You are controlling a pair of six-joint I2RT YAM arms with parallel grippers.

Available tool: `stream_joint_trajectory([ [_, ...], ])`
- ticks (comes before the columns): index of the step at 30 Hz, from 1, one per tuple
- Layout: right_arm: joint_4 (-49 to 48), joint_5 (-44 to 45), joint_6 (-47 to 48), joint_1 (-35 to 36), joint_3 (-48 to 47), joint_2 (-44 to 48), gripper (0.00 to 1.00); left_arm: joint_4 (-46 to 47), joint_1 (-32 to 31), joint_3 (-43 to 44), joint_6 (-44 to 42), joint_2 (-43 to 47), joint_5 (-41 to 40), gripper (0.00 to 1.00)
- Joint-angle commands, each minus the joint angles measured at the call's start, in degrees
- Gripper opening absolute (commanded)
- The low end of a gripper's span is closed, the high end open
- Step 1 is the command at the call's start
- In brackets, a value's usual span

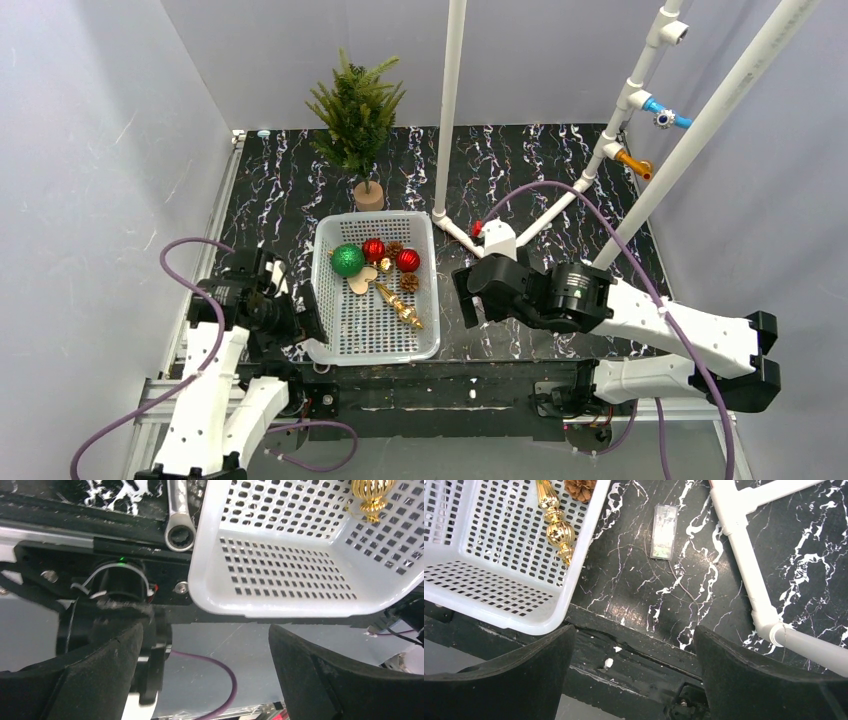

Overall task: Decorate the small christmas tree
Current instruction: Move the storage box to the center of the board.

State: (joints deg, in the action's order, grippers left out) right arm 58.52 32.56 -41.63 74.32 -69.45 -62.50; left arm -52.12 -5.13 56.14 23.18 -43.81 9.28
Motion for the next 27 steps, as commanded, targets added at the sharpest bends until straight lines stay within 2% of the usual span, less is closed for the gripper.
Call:
stream_joint_trajectory([
  [1,-3.47,-1.19,1.93,0.20,-2.74,-1.74,0.96,5.38,-0.58,-4.87,1.89,-3.53,4.83,0.95],
  [5,-4.71,-1.91,1.80,0.21,-3.84,-2.44,0.96,8.50,-0.64,-4.70,0.65,-8.48,-0.43,0.92],
  [8,-5.41,-2.40,1.03,0.36,-3.14,-2.24,0.96,10.97,-0.60,-5.76,-0.35,-12.19,-2.65,0.86],
  [16,-3.37,-2.20,-1.02,0.73,-1.59,-0.95,0.95,18.31,-0.68,-10.07,1.42,-14.71,0.56,0.71],
  [23,-3.44,-2.09,-1.37,0.73,-0.62,-0.48,0.95,21.63,-0.81,-12.11,3.59,-17.63,5.22,0.59],
  [27,-3.21,-2.32,-1.69,0.73,-1.25,-1.51,0.95,22.70,-1.20,-12.57,4.02,-17.95,4.79,0.52],
])
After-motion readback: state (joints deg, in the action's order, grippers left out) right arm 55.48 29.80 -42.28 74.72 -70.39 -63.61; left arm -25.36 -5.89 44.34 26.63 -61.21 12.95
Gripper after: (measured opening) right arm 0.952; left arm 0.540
